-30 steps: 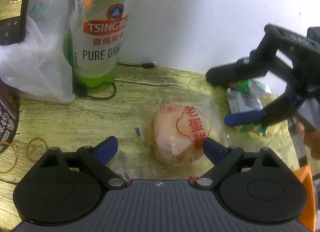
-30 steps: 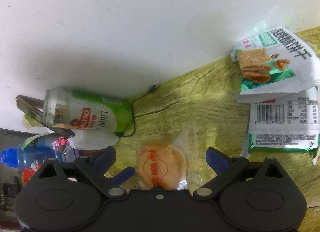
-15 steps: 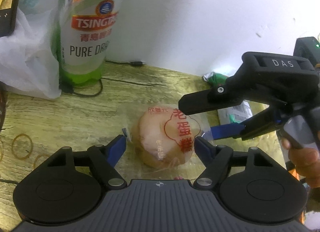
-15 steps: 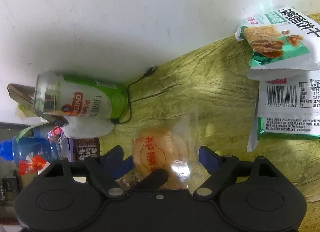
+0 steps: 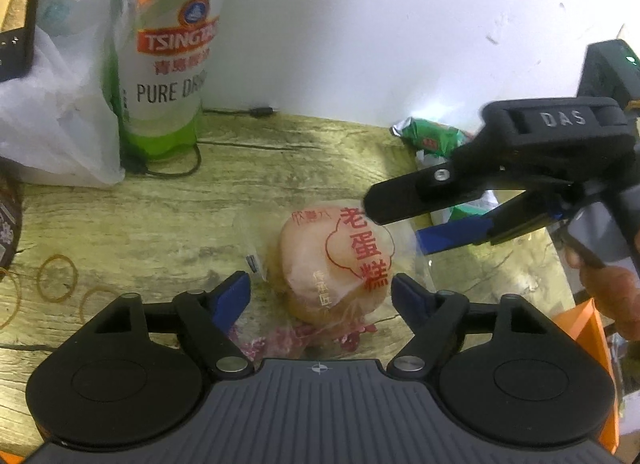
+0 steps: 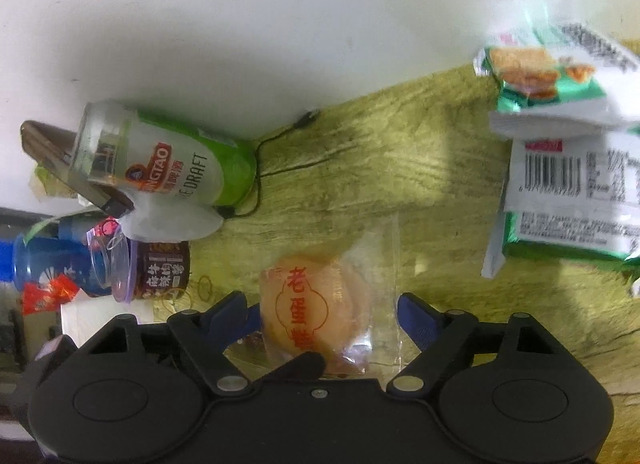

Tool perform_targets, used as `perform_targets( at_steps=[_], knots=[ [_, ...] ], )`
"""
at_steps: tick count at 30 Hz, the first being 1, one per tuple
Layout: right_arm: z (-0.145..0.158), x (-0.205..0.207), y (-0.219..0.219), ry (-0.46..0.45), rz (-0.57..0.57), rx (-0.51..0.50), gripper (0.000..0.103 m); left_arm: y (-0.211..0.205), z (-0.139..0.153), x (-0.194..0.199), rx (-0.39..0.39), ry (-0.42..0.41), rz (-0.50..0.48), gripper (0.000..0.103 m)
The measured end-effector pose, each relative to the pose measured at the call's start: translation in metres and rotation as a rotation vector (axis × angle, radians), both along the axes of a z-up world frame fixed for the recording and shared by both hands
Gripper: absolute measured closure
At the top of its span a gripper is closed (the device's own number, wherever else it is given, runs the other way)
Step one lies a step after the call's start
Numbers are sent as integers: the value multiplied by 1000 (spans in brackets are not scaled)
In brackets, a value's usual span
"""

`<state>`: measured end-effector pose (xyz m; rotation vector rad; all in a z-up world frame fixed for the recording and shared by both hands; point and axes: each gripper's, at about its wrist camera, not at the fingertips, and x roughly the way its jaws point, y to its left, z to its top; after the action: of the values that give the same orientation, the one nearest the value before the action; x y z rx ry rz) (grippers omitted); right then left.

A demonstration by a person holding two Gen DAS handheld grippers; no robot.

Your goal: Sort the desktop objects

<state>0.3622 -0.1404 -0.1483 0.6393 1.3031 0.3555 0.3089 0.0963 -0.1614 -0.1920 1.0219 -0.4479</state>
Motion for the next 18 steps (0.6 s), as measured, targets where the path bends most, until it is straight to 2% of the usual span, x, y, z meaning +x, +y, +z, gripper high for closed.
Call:
perform_targets(
  at_steps=[5, 13, 14, 18],
  knots=[
    [11, -6, -12, -79, -38, -16, 14, 8, 0, 3, -2, -2, 37, 19],
    [-10, -8, -25, 15, -87, 26, 16, 13, 0, 6, -27, 5, 58, 25],
    [-13, -8, -24, 25, -87, 29, 20, 12, 0, 7, -32, 6, 59, 25],
    [-23, -8, -20, 63, -90, 46, 25, 12, -4, 10, -63, 28, 62, 26]
  ],
)
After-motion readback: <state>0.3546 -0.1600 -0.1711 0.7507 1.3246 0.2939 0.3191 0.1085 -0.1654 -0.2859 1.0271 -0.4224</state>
